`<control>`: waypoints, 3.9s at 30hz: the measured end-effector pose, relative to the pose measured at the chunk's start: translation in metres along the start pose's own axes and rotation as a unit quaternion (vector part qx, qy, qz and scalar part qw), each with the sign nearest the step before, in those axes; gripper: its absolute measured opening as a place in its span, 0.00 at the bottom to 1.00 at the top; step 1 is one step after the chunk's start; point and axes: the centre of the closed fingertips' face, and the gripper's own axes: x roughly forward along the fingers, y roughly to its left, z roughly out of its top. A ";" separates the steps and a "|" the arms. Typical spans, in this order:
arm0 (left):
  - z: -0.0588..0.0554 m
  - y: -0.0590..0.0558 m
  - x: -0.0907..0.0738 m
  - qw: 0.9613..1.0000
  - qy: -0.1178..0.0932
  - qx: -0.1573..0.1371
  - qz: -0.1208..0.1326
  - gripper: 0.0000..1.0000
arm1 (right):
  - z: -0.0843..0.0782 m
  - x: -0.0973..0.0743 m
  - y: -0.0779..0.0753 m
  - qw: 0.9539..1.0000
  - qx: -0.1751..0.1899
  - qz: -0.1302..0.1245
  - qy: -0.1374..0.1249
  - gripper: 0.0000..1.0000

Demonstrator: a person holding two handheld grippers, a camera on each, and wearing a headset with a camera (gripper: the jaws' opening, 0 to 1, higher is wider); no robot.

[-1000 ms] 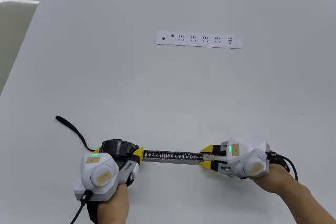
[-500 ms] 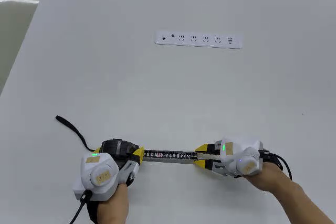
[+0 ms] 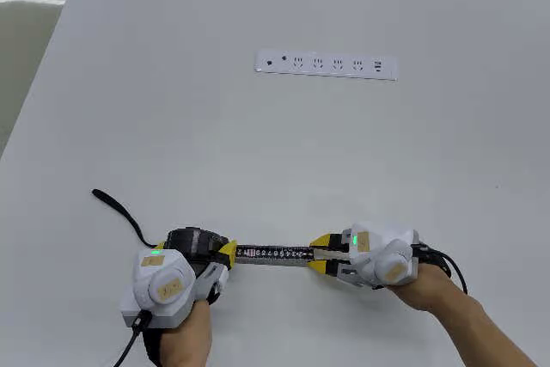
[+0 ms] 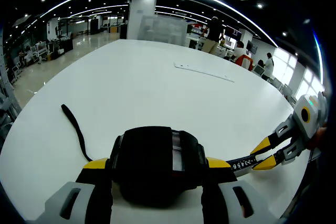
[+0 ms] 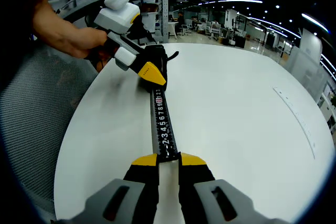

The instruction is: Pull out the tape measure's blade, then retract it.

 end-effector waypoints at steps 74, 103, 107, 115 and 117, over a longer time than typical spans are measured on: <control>0.000 0.001 0.000 1.000 0.007 -0.008 -0.006 0.67 | 0.062 0.071 0.013 0.999 -0.010 0.014 -0.030 0.11; 0.000 0.000 0.000 0.999 0.014 -0.021 -0.023 0.67 | 0.083 0.090 0.020 0.999 -0.003 0.017 -0.045 0.12; 0.000 0.000 0.000 0.999 0.015 -0.021 -0.026 0.67 | 0.084 0.091 0.021 0.999 -0.004 0.016 -0.045 0.12; 0.001 0.001 0.000 0.999 0.014 -0.028 -0.027 0.68 | 0.086 0.091 0.020 0.999 -0.011 0.016 -0.044 0.12; 0.001 0.000 0.001 0.999 0.014 -0.029 -0.028 0.68 | 0.086 0.090 0.020 0.999 -0.013 0.016 -0.044 0.12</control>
